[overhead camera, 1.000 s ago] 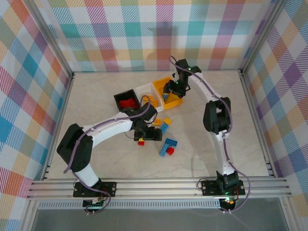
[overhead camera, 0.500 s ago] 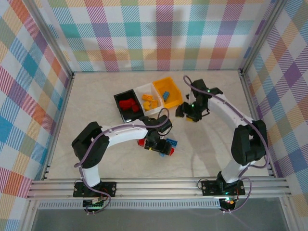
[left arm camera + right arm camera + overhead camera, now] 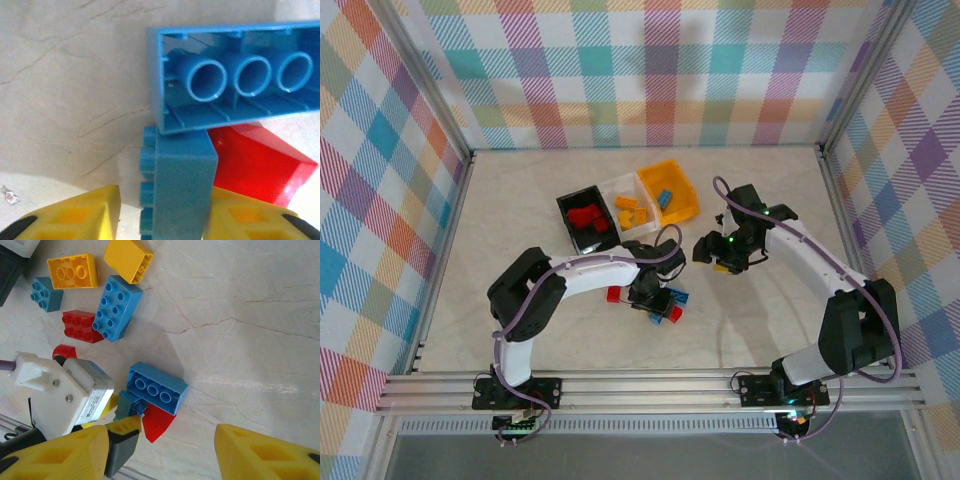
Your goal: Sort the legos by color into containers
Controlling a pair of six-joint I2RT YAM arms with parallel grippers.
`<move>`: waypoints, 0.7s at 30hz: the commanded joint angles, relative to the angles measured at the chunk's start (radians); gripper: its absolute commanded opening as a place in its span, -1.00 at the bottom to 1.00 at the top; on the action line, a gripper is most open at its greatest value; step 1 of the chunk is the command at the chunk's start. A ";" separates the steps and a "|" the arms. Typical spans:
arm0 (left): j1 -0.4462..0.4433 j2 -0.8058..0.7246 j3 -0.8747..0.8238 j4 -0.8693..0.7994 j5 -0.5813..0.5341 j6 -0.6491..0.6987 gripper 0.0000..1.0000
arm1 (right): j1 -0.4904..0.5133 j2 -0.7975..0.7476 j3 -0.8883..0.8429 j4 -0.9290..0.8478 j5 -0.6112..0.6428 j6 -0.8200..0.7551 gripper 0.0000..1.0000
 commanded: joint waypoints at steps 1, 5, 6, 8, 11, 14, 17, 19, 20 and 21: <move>-0.005 0.023 0.032 -0.042 -0.039 -0.007 -0.30 | -0.004 -0.023 -0.018 0.013 -0.024 0.007 0.16; -0.005 0.034 0.044 -0.050 -0.038 -0.006 -0.36 | -0.004 -0.017 -0.035 0.017 -0.029 0.000 0.16; -0.005 0.035 0.044 -0.050 -0.035 -0.007 -0.40 | -0.004 -0.015 -0.038 0.018 -0.031 -0.001 0.16; -0.005 0.032 0.041 -0.049 -0.034 -0.012 -0.50 | -0.003 -0.011 -0.044 0.021 -0.033 -0.004 0.16; -0.003 0.011 0.033 -0.049 -0.032 -0.028 -0.57 | -0.004 -0.005 -0.049 0.021 -0.032 -0.014 0.17; -0.003 -0.043 0.020 -0.057 -0.029 -0.053 -0.58 | -0.004 0.001 -0.058 0.019 -0.030 -0.021 0.17; 0.013 -0.115 0.011 -0.073 -0.034 -0.069 -0.58 | -0.003 0.002 -0.075 0.022 -0.024 -0.019 0.18; 0.049 -0.158 0.013 -0.081 -0.016 -0.075 -0.58 | -0.004 0.003 -0.087 0.029 -0.021 -0.015 0.18; 0.069 -0.169 0.017 -0.081 0.000 -0.077 -0.58 | -0.004 0.006 -0.094 0.034 -0.020 -0.013 0.18; 0.095 -0.179 0.029 -0.082 0.015 -0.081 -0.58 | -0.005 0.008 -0.098 0.038 -0.021 -0.013 0.18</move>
